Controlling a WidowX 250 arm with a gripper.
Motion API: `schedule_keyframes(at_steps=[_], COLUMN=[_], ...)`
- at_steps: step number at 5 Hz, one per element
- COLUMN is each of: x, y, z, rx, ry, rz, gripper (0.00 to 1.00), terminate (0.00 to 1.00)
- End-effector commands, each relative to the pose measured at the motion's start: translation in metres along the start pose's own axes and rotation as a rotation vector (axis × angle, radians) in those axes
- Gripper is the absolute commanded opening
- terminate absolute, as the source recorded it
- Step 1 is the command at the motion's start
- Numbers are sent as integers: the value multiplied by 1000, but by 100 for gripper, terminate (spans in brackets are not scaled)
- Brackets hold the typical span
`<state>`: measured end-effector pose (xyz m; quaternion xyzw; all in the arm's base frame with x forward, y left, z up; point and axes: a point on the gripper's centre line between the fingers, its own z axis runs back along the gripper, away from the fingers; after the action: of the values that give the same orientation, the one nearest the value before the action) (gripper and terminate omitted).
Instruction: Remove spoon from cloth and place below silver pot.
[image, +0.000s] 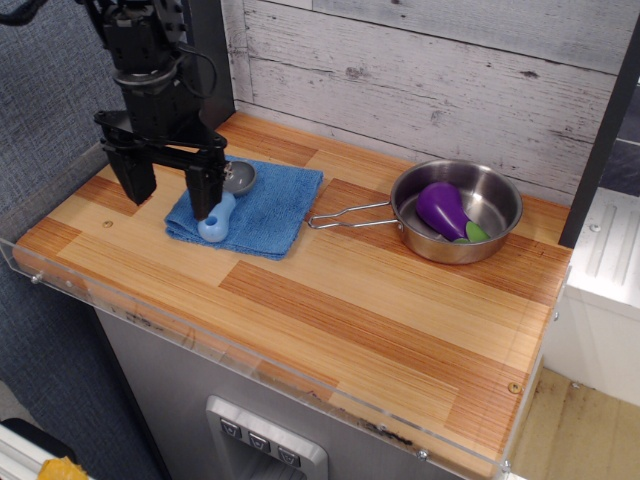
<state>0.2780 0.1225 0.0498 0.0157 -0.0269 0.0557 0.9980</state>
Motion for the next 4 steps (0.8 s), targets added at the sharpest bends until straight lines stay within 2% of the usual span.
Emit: schedule_keyframes(at_steps=[1, 4], x=[9, 19], y=[0, -13], z=[-4, -14], rx=[48, 57], ry=[-13, -4], rz=[0, -16], gripper=[100, 100], terminate=[0, 0])
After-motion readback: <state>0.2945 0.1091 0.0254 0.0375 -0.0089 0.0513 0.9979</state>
